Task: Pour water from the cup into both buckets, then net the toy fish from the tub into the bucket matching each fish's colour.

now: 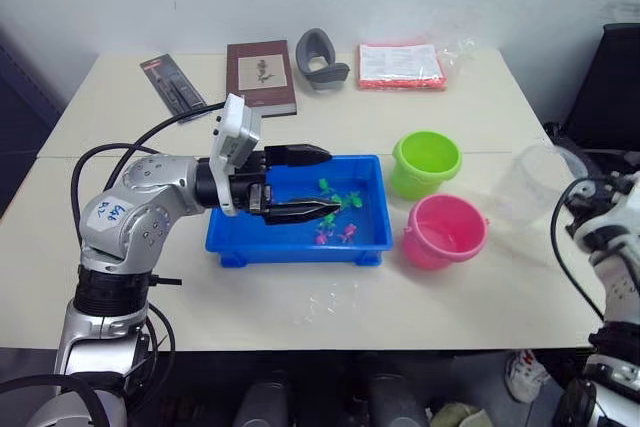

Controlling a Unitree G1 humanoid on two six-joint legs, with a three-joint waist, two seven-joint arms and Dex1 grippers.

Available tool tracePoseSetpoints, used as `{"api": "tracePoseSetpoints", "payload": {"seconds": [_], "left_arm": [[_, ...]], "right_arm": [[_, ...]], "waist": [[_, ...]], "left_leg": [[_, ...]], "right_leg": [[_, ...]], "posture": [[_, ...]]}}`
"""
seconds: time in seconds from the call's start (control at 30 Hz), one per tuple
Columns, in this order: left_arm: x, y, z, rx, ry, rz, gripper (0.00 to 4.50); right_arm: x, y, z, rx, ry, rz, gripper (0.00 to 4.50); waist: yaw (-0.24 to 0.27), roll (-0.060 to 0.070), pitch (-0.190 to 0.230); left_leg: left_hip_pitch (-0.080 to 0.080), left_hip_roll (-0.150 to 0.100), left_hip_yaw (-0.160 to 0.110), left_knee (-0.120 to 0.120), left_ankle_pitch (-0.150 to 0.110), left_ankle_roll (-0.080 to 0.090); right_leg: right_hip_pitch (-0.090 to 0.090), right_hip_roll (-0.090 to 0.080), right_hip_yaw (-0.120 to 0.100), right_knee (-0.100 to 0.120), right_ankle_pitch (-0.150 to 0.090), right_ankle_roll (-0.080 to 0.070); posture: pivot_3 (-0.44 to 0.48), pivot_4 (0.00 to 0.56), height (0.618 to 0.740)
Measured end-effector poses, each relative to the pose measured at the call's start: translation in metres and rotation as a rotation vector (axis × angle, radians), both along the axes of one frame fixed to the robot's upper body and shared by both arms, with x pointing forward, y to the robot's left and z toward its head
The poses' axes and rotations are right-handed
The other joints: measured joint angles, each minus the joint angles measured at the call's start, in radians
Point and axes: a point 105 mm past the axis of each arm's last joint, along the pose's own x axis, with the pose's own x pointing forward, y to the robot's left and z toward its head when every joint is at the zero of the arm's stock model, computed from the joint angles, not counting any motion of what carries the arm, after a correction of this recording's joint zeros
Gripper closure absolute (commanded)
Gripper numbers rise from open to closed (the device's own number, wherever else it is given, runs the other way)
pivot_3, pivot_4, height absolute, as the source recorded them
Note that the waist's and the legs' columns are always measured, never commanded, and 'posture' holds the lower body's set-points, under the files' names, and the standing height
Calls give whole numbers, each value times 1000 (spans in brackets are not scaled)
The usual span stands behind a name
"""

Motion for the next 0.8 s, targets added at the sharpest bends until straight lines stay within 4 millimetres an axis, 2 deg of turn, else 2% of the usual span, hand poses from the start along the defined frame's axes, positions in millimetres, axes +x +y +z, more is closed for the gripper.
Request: {"api": "tracePoseSetpoints", "payload": {"seconds": [0.1,0.17,0.3,0.53,0.6,0.7,0.77,0.8], "left_arm": [[1,-2,4,2,-14,-13,0],[3,-3,2,5,-3,-16,0],[7,-5,4,10,-5,-24,0],[11,-8,3,1,-6,-46,0],[13,-11,0,2,3,-57,0],[17,-11,-7,17,22,-42,0],[17,-1,-15,35,44,-5,0],[18,8,-22,38,69,33,0]], "right_arm": [[-7,4,-8,5,20,-6,2938],[-13,4,-12,1,31,-14,1981],[-42,9,-28,-23,107,-4,27],[-79,6,-22,-75,138,-18,27],[-85,7,-11,-107,130,-1,27],[-77,23,33,-229,32,142,27],[-66,55,66,-324,-56,347,27],[-64,72,77,-356,-86,449,27]], "waist": [[1,0,0],[3,0,0],[7,0,0],[2,0,0],[1,0,0],[-5,0,0],[-17,-1,0],[-24,-1,0]], "left_leg": [[3,0,1,0,0,0],[3,0,1,-1,0,0],[2,0,1,-1,0,0],[4,-1,2,-2,0,1],[5,0,3,-2,0,0],[8,0,6,-2,-1,0],[10,1,7,-3,-1,-1],[10,2,7,-4,-1,-1]], "right_leg": [[1,0,2,1,0,0],[1,0,2,0,0,0],[1,1,3,0,0,0],[2,1,5,0,0,0],[2,3,7,0,0,0],[2,6,12,1,0,1],[3,8,13,2,0,1],[3,8,13,2,0,1]], "posture": [[0,150,740],[0,150,740],[0,150,740],[0,150,740],[0,150,740],[0,150,740],[0,150,740],[0,150,740]]}}
